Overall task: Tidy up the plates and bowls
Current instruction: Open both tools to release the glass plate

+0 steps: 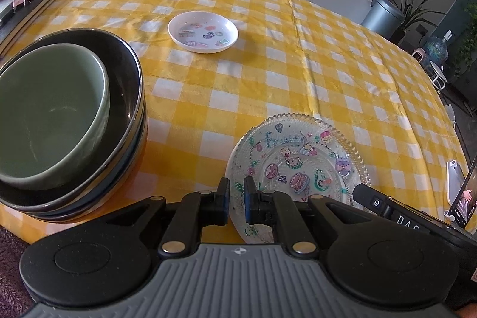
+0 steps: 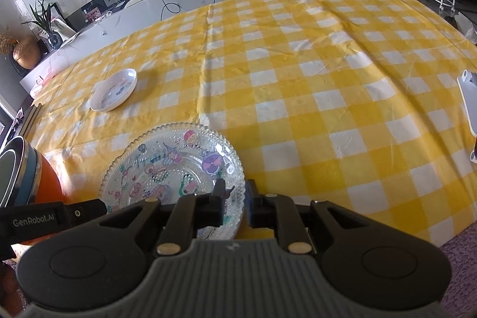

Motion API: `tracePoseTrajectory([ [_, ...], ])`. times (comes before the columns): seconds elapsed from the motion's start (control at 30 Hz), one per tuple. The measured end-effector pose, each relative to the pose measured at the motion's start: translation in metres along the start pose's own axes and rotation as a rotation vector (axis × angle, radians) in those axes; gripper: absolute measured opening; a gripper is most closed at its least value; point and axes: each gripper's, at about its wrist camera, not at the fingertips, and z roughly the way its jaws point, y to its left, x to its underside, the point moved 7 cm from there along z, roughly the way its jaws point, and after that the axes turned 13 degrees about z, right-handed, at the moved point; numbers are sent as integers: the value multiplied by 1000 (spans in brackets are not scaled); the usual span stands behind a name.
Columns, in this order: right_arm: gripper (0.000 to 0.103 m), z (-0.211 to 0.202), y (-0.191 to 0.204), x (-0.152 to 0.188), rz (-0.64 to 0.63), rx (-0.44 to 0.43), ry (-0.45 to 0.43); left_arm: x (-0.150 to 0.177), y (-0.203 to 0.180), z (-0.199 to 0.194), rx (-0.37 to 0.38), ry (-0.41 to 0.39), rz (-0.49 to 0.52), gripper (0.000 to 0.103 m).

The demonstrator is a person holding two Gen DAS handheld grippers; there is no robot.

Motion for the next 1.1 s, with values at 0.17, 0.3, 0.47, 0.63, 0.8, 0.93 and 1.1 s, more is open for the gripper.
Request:
tracePoseTrajectory([
  [0.17, 29, -6, 6, -2, -44, 17, -43, -3, -5, -3, 10, -16, 21, 22],
  [0.3, 33, -11, 12, -4, -73, 15, -67, -4, -7, -5, 12, -23, 32, 22],
  [0.47, 43, -13, 18, -5, -91, 9, -70, -9, -11, -9, -1, -20, 83, 28],
  [0.63, 47, -13, 23, -9, -105, 8, -66, -16, -9, -11, -11, -4, 114, 29],
  [0.8, 50, -13, 33, -16, -133, 2, -72, -28, -7, -19, 12, 9, 135, 29],
  [0.93, 51, -15, 48, -24, -157, -17, -87, -44, -2, -22, 18, 42, 172, 30],
  [1.1, 51, -12, 68, -32, -199, -31, -91, -68, 3, -32, -6, 43, 299, 30],
])
